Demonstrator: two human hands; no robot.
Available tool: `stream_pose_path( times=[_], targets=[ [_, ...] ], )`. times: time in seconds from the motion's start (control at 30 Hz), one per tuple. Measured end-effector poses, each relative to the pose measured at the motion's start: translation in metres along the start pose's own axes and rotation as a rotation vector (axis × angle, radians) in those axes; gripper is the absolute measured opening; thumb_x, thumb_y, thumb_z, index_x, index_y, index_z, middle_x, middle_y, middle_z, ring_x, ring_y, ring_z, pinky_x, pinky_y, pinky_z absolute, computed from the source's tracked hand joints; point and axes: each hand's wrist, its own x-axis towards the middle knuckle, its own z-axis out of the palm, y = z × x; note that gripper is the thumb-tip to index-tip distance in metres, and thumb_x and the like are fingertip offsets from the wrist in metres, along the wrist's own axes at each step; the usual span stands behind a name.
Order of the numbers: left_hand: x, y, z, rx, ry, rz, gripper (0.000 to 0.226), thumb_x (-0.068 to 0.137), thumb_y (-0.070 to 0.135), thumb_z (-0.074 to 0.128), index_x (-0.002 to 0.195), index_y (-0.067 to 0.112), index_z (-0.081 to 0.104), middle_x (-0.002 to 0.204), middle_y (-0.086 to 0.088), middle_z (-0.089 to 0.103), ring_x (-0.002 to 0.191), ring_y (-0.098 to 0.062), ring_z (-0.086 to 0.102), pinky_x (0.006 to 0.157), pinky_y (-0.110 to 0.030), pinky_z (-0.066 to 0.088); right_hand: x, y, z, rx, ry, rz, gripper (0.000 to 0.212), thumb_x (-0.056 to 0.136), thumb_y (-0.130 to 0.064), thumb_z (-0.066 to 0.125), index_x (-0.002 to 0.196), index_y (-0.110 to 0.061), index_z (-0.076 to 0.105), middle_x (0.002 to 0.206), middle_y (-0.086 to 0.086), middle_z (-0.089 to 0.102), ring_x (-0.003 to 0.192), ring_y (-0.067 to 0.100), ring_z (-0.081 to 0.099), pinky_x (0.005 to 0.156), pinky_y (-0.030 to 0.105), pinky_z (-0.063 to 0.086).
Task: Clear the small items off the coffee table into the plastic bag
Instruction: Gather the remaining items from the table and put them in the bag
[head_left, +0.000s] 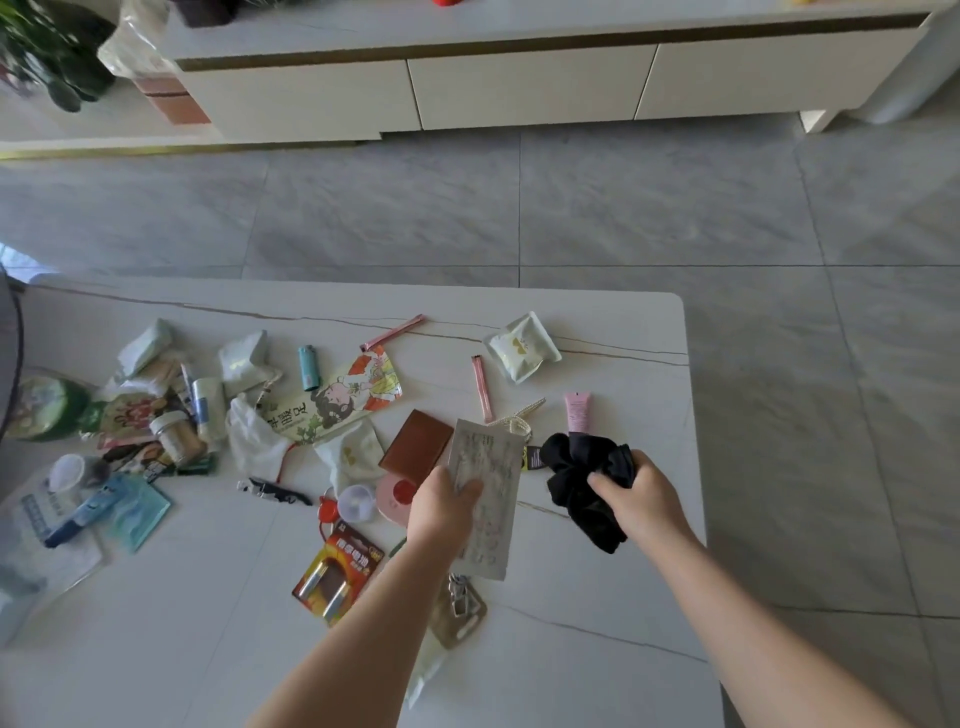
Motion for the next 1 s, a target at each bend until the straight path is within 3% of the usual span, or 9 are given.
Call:
stream_pose_path(
  times=[0.17,0.33,0.4,0.47,0.57,0.73,0.87,0.93,1.0],
  targets=[
    [-0.061,0.002,-0.033,-0.173,0.015,-0.103,0.023,0.093,0.034,0.055,0.102,0.013,0.053,0.094,-0.004,0.062,0.083,-0.021,0.064,0.07,-0.036,0.056,-0.06,-0.031,-0.009,0.103,-0.065,-0.005,0.017,0.083,-0.022,0.065,0.097,-0.018,0.056,0.091,0.002,0.062,0.086,0.022,0.058,0.063,0.025,0.04],
    [-0.126,-0.003,-0.074,-0.359,0.055,-0.172,0.03,0.092,0.034,0.057,0.114,0.014,0.053,0.088,-0.001,0.061,0.072,-0.014,0.062,0.047,-0.021,0.044,-0.122,-0.068,-0.013,0.185,-0.136,-0.035,0.023,0.081,-0.018,0.067,0.103,-0.016,0.059,0.1,0.006,0.066,0.095,0.025,0.061,0.083,0.031,0.047],
    [-0.154,-0.01,-0.09,-0.502,0.075,-0.201,0.03,0.092,0.03,0.059,0.116,0.013,0.056,0.094,-0.005,0.065,0.077,-0.018,0.065,0.053,-0.027,0.052,-0.147,-0.081,-0.011,0.213,-0.172,-0.054,0.022,0.081,-0.016,0.067,0.101,-0.017,0.059,0.1,0.007,0.066,0.094,0.025,0.061,0.08,0.029,0.045],
    [-0.181,-0.017,-0.108,-0.643,0.092,-0.24,0.028,0.091,0.025,0.06,0.115,0.01,0.058,0.099,-0.009,0.067,0.086,-0.024,0.067,0.072,-0.04,0.058,-0.168,-0.091,-0.007,0.221,-0.202,-0.062,0.021,0.081,-0.016,0.069,0.098,-0.014,0.058,0.097,0.008,0.065,0.092,0.025,0.06,0.078,0.029,0.044],
    [-0.222,-0.034,-0.137,-0.828,0.111,-0.27,0.024,0.09,0.013,0.06,0.113,0.005,0.057,0.105,-0.017,0.067,0.095,-0.032,0.066,0.089,-0.048,0.054,-0.204,-0.107,0.005,0.19,-0.258,-0.088,0.019,0.08,-0.019,0.07,0.094,-0.012,0.06,0.092,0.006,0.064,0.087,0.024,0.06,0.076,0.029,0.044],
    [-0.284,-0.08,-0.192,-1.006,0.17,-0.27,0.026,0.081,-0.012,0.05,0.101,0.003,0.057,0.097,-0.02,0.066,0.092,-0.039,0.065,0.085,-0.051,0.054,-0.271,-0.136,0.04,0.119,-0.349,-0.157,0.028,0.081,-0.021,0.071,0.101,-0.004,0.062,0.089,0.005,0.063,0.081,0.02,0.061,0.066,0.025,0.045],
    [-0.33,-0.135,-0.234,-1.104,0.254,-0.259,0.035,0.073,-0.02,0.048,0.101,0.0,0.057,0.087,-0.018,0.064,0.081,-0.037,0.063,0.074,-0.046,0.055,-0.331,-0.156,0.083,0.092,-0.44,-0.21,0.034,0.08,-0.016,0.071,0.109,-0.002,0.061,0.103,0.013,0.066,0.096,0.028,0.063,0.08,0.032,0.051],
    [-0.352,-0.167,-0.254,-1.138,0.317,-0.246,0.035,0.072,-0.02,0.049,0.1,-0.002,0.059,0.084,-0.018,0.064,0.079,-0.036,0.063,0.072,-0.044,0.054,-0.362,-0.165,0.108,0.052,-0.495,-0.247,0.03,0.08,-0.015,0.07,0.106,-0.004,0.062,0.096,0.01,0.066,0.093,0.027,0.063,0.082,0.035,0.051],
    [-0.374,-0.205,-0.274,-1.182,0.382,-0.226,0.036,0.072,-0.02,0.049,0.102,-0.006,0.063,0.085,-0.019,0.065,0.081,-0.035,0.062,0.077,-0.045,0.053,-0.395,-0.174,0.137,0.046,-0.556,-0.296,0.015,0.081,-0.011,0.069,0.095,-0.008,0.063,0.083,0.003,0.064,0.081,0.022,0.063,0.071,0.03,0.05]
  ],
)
